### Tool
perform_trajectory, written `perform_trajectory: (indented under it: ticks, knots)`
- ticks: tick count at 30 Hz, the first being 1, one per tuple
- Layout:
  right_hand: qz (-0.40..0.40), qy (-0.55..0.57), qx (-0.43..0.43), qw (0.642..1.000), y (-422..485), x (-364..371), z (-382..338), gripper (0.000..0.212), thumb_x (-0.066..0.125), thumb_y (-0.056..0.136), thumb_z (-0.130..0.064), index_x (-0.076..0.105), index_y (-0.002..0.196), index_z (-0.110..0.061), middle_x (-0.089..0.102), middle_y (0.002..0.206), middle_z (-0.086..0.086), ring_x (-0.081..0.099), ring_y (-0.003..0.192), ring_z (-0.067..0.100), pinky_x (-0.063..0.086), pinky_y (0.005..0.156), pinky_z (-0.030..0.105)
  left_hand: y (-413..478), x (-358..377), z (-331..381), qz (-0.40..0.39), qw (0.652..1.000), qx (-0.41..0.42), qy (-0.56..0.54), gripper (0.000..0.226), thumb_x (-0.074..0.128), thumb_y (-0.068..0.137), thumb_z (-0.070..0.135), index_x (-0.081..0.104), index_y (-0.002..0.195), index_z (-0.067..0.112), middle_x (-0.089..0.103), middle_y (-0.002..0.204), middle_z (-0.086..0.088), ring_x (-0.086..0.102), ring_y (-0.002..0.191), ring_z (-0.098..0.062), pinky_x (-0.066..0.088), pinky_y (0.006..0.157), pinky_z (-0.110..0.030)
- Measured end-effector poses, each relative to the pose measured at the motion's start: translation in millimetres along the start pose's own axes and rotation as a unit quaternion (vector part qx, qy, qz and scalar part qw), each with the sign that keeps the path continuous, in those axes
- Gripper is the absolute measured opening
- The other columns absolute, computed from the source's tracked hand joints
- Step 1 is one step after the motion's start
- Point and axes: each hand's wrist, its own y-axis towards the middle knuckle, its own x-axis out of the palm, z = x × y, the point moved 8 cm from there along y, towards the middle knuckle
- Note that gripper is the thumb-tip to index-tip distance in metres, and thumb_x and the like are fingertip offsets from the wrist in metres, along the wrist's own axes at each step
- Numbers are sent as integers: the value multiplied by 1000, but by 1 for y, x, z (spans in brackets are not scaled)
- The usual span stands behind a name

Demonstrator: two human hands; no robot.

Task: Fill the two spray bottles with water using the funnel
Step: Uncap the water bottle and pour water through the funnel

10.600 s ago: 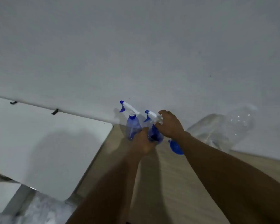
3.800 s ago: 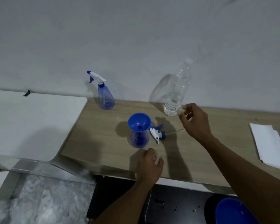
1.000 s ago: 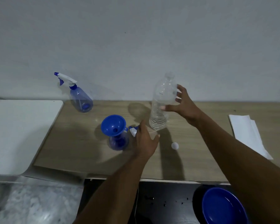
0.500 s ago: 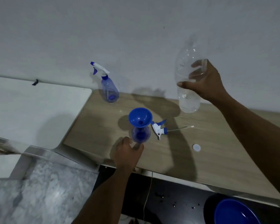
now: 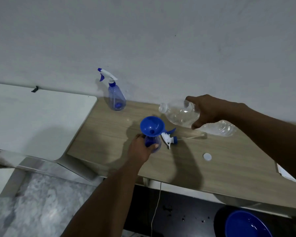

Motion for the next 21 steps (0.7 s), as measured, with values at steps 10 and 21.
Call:
perform_trajectory:
  ticks: [10, 21]
  knots:
    - [-21, -97, 27, 995, 7, 18, 0, 93, 89, 66, -35, 36, 142, -27, 50, 106, 2, 50, 96, 22, 45, 77, 33, 4, 1, -4, -13, 1000, -10, -15, 49, 85, 69, 40, 66, 110, 21, 70, 106, -1, 67, 96, -22, 54, 85, -39]
    - [-26, -166, 29, 985, 8, 15, -10, 88, 87, 67, -35, 37, 140, -28, 50, 103, 0, 52, 92, 20, 49, 78, 37, 7, 2, -5, -28, 999, -15, -15, 49, 85, 70, 36, 63, 113, 25, 68, 107, 1, 66, 96, -21, 54, 88, -40]
